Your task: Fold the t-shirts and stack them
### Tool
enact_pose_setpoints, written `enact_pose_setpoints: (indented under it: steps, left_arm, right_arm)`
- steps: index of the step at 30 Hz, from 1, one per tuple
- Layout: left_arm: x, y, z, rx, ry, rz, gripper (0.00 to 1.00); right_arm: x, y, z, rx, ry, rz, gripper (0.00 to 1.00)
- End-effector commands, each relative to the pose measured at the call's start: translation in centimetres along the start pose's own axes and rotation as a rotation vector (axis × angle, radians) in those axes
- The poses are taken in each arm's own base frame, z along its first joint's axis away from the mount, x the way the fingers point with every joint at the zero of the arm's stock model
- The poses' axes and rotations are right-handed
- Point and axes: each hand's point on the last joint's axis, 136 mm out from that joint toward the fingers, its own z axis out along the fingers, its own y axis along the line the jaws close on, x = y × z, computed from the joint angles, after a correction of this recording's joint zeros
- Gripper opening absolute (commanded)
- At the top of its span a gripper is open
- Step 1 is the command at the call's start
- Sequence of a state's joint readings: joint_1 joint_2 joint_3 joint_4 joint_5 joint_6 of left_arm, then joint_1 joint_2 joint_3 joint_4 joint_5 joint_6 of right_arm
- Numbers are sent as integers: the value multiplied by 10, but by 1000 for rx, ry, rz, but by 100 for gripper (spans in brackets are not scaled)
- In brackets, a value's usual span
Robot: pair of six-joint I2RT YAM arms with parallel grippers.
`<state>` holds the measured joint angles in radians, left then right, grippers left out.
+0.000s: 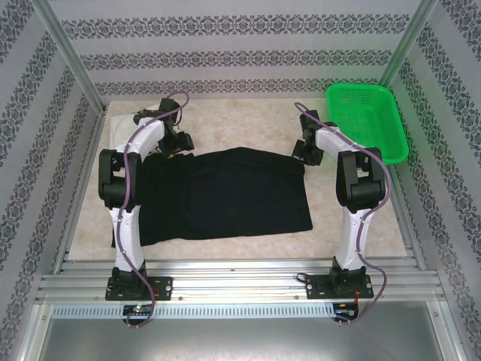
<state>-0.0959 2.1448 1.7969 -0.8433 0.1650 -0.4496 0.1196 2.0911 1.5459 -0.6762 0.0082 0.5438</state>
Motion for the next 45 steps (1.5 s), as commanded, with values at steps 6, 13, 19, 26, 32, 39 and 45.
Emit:
enact_pose_setpoints:
  steps: [6, 13, 19, 26, 32, 39, 45]
  left_arm:
    - [6, 12, -8, -48, 21, -26, 65]
    - [0, 11, 10, -48, 33, -30, 63]
    - [15, 20, 18, -89, 87, -39, 59]
    - [14, 15, 20, -58, 77, -46, 38]
    - [9, 13, 7, -49, 63, -14, 3]
    - [-9, 3, -31, -4, -22, 9, 0]
    - [-30, -5, -68, 26, -113, 27, 0]
  right_arm:
    - [8, -3, 7, 5, 34, -10, 0]
    - [12, -5, 7, 11, 40, -17, 0]
    - [13, -6, 7, 11, 40, -14, 0]
    - [12, -5, 9, 11, 42, -10, 0]
    - [9, -5, 5, 11, 33, -13, 0]
    - [6, -5, 2, 9, 20, -11, 0]
    - [-1, -2, -3, 7, 4, -17, 0]
